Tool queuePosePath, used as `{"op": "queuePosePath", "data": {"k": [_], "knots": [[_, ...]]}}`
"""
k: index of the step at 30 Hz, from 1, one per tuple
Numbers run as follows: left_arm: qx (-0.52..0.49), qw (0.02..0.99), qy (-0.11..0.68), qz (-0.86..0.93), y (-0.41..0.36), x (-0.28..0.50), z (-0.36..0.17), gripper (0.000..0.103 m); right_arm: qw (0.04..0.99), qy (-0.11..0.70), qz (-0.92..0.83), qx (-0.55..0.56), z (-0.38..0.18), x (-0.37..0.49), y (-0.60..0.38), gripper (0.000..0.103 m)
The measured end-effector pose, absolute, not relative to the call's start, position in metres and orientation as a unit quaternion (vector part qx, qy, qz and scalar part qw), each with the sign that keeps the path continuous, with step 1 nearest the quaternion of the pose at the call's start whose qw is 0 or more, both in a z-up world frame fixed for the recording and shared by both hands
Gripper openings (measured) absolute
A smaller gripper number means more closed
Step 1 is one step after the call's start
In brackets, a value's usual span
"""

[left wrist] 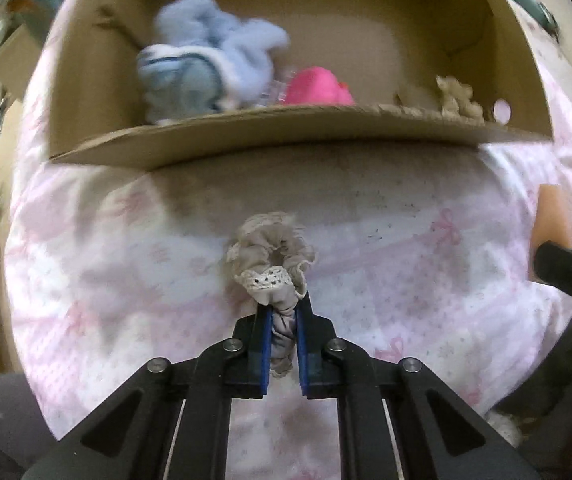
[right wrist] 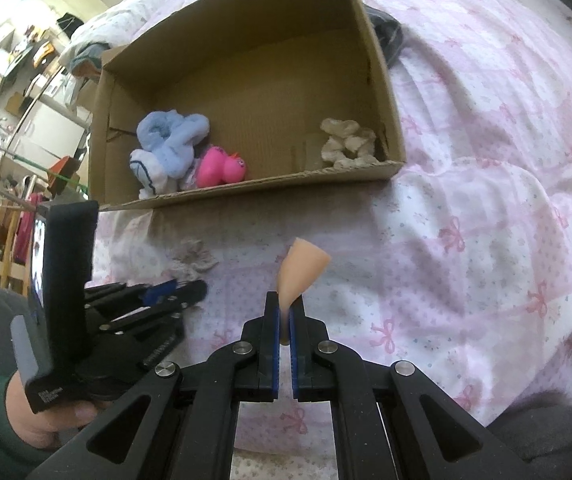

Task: Organize soft objects
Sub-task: 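Carry the lace scrunchie and tan sponge over the box with both tools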

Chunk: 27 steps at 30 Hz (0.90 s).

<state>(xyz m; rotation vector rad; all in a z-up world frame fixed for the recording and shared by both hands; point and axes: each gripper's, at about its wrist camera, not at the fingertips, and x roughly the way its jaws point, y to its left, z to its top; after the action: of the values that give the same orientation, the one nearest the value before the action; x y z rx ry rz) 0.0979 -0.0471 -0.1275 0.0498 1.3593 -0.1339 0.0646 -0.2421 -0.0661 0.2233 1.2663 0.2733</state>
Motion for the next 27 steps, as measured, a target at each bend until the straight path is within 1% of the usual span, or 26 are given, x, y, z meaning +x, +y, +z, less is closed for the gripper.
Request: {"op": "queuePosePath", "data": {"k": [4,9,13,18,27], "knots": [[0.004,0.799,0.597,-0.064,-0.033,0.088,-0.089,0.010,0.797,0.578,0.137,0.104,-0.061,0.065,-0.238,0.006],[-0.001,0.822,0.568,-0.046,-0.019,0.074,-0.057,0.010,0.800,0.570,0.154,0.109,-0.055,0.063,-0.235,0.006],[-0.005,0.835,0.548,-0.037,-0.007,0.067,-0.034,0.010,0.803,0.561,0.163,0.115,-0.050,0.062,-0.234,0.006],[-0.014,0.847,0.531,-0.023,0.001,0.070,-0.021,0.010,0.811,0.544,0.176,0.125,-0.040,0.062,-0.231,0.006],[-0.028,0.876,0.482,-0.008,0.022,0.088,0.028,0.010,0.837,0.484,0.211,0.144,0.011,0.069,-0.227,0.006]]}}
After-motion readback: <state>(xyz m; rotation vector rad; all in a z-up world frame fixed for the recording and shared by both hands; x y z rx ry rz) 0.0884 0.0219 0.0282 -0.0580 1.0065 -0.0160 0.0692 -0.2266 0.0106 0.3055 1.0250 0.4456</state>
